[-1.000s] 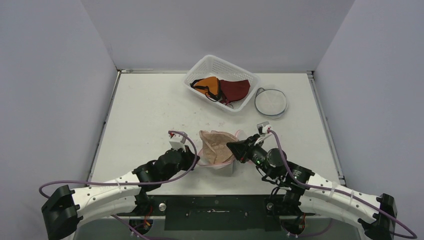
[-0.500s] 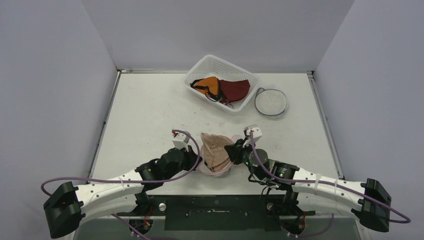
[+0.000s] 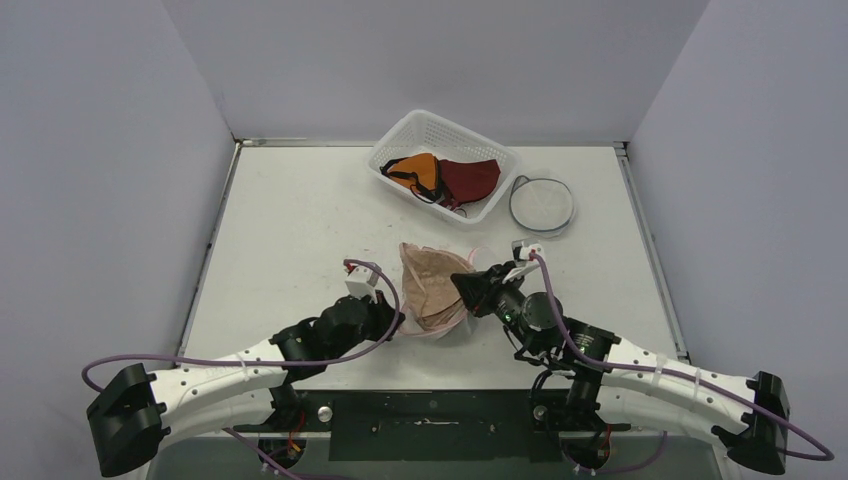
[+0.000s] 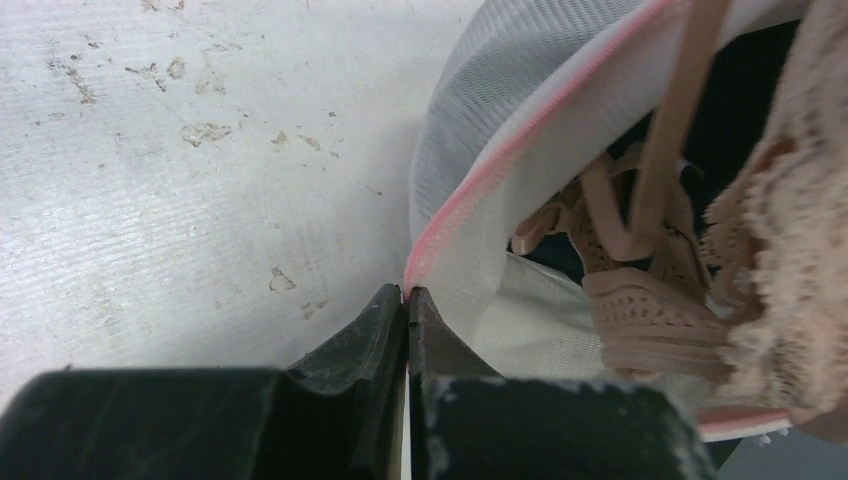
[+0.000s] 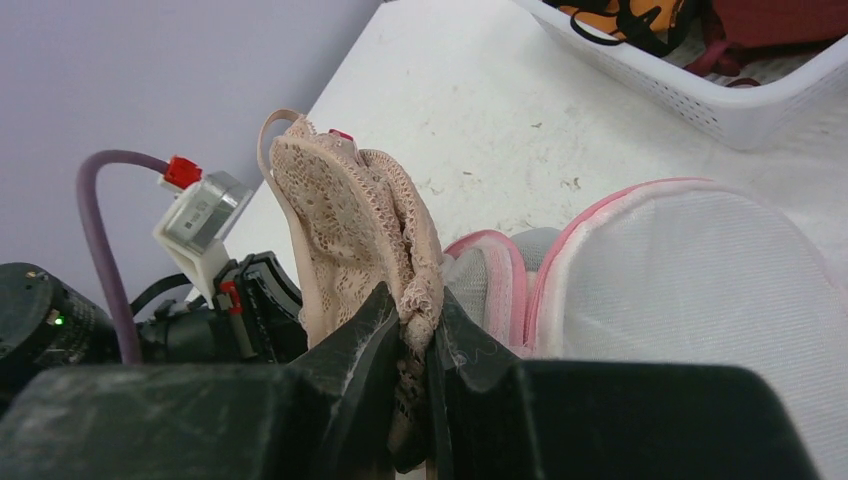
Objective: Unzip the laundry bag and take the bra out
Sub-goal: Pick up the bra from the laundry bag.
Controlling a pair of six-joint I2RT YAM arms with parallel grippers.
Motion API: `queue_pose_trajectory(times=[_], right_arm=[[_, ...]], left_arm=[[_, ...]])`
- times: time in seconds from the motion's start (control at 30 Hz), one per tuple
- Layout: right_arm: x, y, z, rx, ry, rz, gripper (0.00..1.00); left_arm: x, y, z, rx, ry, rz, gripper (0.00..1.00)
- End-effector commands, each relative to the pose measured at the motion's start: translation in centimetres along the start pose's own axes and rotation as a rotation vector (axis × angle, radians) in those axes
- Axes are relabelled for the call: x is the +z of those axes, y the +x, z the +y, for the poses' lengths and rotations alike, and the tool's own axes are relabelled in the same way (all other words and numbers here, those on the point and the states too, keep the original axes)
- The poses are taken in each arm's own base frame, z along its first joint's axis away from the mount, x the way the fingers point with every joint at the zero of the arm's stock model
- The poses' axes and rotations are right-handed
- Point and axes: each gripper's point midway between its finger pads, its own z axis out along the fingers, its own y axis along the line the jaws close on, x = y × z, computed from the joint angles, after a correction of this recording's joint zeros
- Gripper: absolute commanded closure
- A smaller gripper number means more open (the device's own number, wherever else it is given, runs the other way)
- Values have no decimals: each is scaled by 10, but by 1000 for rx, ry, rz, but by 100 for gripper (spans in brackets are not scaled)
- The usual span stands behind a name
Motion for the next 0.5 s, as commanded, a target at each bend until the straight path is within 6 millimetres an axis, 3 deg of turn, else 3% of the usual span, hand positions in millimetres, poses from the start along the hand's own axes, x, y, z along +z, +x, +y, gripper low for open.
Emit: queue_pose_trajectory(times=[0.0,0.3,0.47], right_arm=[[-6,-49,18,69,-43,-141,95],[-3,-42,-1,146,0,-218,95],[15,-16,-4,252,17,-182,95]], left_arm=[[-4,-20,-18,-28,56,-59,100],[-9,-32,-37,-56,117,-71,100],[-6,-32,-45,-55,130,-58,100]])
